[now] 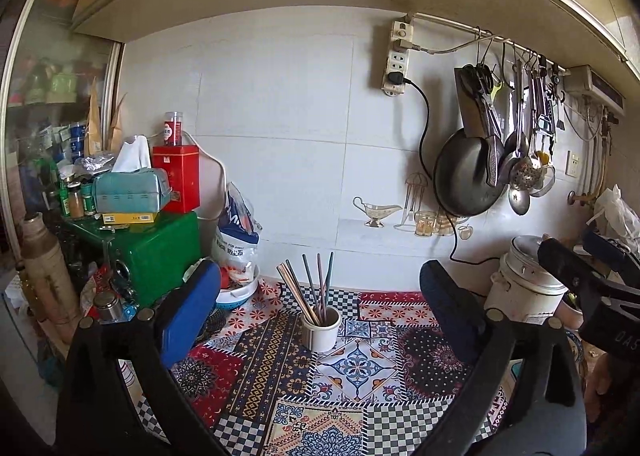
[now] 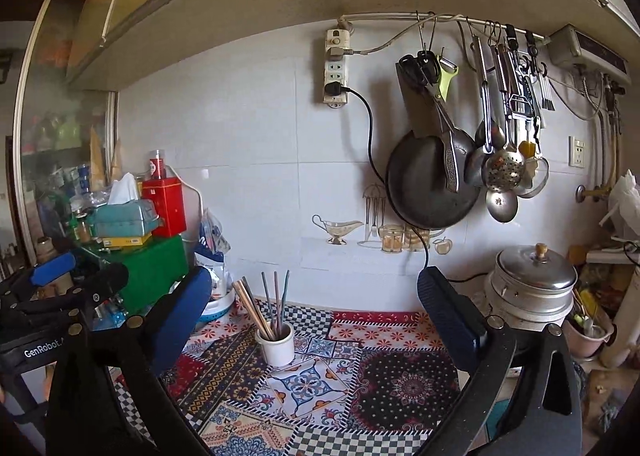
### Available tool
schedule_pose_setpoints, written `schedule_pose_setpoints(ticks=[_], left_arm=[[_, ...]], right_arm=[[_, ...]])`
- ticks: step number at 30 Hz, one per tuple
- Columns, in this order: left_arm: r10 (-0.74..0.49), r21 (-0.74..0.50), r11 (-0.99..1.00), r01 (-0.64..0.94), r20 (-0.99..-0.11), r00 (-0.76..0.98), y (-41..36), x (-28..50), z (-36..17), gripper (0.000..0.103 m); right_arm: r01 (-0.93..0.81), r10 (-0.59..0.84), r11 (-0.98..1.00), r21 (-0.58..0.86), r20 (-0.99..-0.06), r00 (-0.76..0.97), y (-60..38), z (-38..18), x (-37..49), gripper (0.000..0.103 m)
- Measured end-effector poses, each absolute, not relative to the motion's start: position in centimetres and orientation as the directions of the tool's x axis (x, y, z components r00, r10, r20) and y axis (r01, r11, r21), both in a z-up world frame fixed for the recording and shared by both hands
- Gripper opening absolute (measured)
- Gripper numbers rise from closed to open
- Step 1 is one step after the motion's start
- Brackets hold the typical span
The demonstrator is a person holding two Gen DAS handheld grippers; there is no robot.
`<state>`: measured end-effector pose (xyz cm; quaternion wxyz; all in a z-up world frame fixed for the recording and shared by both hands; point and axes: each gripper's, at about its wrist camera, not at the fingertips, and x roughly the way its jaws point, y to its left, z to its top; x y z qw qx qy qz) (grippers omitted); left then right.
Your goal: Organize utensils
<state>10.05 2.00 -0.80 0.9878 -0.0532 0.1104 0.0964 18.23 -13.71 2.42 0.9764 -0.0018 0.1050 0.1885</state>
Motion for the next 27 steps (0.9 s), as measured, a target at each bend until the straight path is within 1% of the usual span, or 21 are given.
schedule_pose_setpoints(ticks=[27], left_arm=[[0.2,-0.045,0.975,-0.216,-0.231,0.952,0.6,10.2,-1.3,0.102]], right_arm=[[-0.369,0.368,0.928,0.042,-0.248,0.896,-13.8,1.9,18.3,0.102]])
